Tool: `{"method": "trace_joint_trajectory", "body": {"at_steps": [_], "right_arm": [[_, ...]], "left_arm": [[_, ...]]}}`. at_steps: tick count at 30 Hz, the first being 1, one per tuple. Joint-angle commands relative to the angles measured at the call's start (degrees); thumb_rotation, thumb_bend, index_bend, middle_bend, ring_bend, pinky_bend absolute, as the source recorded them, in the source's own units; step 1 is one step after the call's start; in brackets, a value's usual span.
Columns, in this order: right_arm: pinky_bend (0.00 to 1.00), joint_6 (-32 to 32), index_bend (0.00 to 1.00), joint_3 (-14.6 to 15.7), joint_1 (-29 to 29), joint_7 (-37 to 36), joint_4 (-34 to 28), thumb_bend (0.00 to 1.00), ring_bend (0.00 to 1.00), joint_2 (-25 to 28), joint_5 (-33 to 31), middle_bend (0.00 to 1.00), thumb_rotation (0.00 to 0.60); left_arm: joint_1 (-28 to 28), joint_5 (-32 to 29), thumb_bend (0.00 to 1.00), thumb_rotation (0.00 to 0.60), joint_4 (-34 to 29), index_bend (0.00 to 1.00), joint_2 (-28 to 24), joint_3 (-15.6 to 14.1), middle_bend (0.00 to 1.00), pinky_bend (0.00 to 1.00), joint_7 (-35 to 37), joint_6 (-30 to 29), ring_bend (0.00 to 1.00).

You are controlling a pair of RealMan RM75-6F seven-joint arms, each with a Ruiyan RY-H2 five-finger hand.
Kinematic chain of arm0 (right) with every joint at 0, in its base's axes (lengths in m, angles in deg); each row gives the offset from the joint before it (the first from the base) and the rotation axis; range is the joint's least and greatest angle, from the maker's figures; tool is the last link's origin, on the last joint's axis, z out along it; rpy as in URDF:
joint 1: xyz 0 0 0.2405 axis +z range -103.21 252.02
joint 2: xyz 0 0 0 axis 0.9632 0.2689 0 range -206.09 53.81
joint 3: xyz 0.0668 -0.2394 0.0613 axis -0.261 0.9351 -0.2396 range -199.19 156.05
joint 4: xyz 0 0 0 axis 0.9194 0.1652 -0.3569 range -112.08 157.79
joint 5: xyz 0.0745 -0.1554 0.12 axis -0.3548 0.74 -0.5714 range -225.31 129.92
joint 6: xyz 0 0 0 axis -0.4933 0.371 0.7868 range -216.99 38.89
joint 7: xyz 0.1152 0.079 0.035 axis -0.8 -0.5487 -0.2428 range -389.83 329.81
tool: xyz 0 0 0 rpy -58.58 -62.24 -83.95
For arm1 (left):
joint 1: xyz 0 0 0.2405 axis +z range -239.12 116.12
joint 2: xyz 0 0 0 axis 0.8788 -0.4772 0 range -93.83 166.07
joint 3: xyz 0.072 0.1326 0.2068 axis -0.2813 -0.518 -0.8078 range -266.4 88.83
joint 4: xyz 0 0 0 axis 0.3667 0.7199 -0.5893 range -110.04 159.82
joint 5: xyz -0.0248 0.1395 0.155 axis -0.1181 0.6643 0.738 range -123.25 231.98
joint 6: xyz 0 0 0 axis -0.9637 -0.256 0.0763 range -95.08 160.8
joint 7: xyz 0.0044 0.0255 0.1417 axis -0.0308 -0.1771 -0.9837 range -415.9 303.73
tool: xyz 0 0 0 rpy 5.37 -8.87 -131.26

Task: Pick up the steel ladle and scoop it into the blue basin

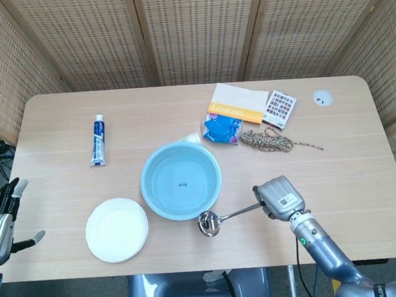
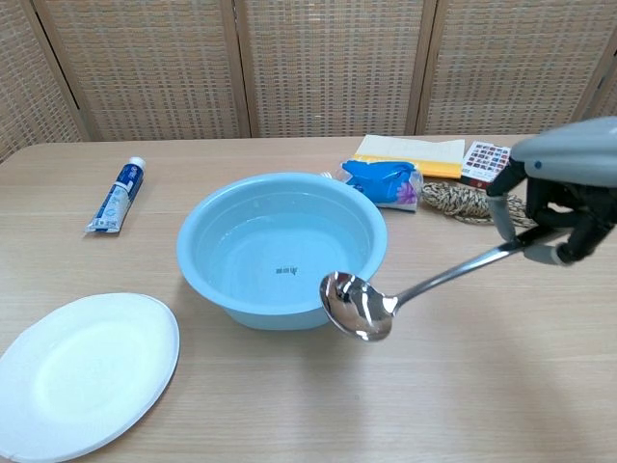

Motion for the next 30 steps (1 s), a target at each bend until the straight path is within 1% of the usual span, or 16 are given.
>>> {"method": "trace_joint_trajectory", "body": {"at_steps": [1, 3, 7, 10, 12, 14, 19, 21, 23, 28, 30], "right_arm": [[1.0, 0.45, 0.86, -4.17, 4.45, 2.33, -0.46, 0.77, 0.97, 0.54, -6.21, 0.95, 0.6], [1.0, 0.8, 0.86, -6.56, 7.89, 3.75, 1.29, 0.77, 0.97, -0.05, -11.12, 0.95, 0.6], [1.0, 0.87, 0.86, -8.32, 12.51, 5.68, 4.78, 0.76, 0.97, -1.92, -17.48, 0.95, 0.6], [1.0, 0.63, 0.86, -9.02, 14.9, 6.5, 7.3, 0.76, 0.97, -3.49, -20.23, 0.95, 0.6], [1.0, 0.27, 0.86, -9.39, 17.19, 7.72, 10.23, 0.76, 0.97, -5.5, -22.01, 0.95, 0.6], [1.0, -0.73, 0.86, -9.14, 19.57, 9.61, 13.82, 0.76, 0.97, -8.21, -22.87, 0.95, 0.6], [1.0, -2.34, 0.87, -8.1, 23.21, 12.45, 21.18, 0.76, 0.97, -14.24, -24.08, 0.95, 0.6], [1.0, -2.58, 0.87, -7.35, 24.1, 13.46, 23.79, 0.76, 0.97, -16.08, -23.58, 0.96, 0.6], [1.0, -2.88, 0.87, -6.06, 25.2, 14.93, 27.71, 0.76, 0.97, -18.97, -22.6, 0.96, 0.6], [1.0, -2.8, 0.87, -5.44, 27.01, 16.26, 33.97, 0.77, 0.98, -23.79, -21.91, 0.96, 0.6], [1.0, -2.93, 0.87, -4.86, 27.73, 16.9, 36.97, 0.77, 0.98, -25.83, -20.56, 0.96, 0.6]], "left_arm": [[-0.13, -0.45, 0.0, 0.6, 0.07, 0.0, -0.02, 0.26, 0.0, 0.0, 0.1, 0.16, 0.0], [-0.35, -1.04, 0.0, 0.6, 0.19, 0.0, 0.07, 0.5, 0.0, 0.0, 0.18, 0.55, 0.0], [-0.81, -1.09, 0.0, 0.6, 1.14, 0.0, 0.49, 1.02, 0.0, 0.0, 1.98, 0.78, 0.0], [-0.92, -1.12, 0.0, 0.6, 1.64, 0.0, 0.67, 1.24, 0.0, 0.0, 2.61, 0.69, 0.0], [-1.03, -1.34, 0.0, 0.6, 1.89, 0.0, 0.76, 1.4, 0.0, 0.0, 2.77, 0.76, 0.0], [-1.15, -1.61, 0.0, 0.6, 2.01, 0.0, 0.8, 1.39, 0.0, 0.0, 2.83, 1.11, 0.0], [-1.37, -1.94, 0.0, 0.6, 2.09, 0.0, 0.78, 1.24, 0.0, 0.0, 2.9, 1.76, 0.0], [-1.5, -2.11, 0.0, 0.6, 2.13, 0.0, 0.76, 1.22, 0.0, 0.0, 3.09, 2.12, 0.0], [-1.67, -2.38, 0.0, 0.6, 2.29, 0.0, 0.69, 1.22, 0.0, 0.0, 3.39, 2.58, 0.0], [-2.05, -3.53, 0.0, 0.6, 2.56, 0.0, 0.55, 1.49, 0.0, 0.0, 3.94, 3.59, 0.0], [-2.24, -4.11, 0.0, 0.6, 2.74, 0.0, 0.5, 1.67, 0.0, 0.0, 4.27, 4.06, 0.0]]}}
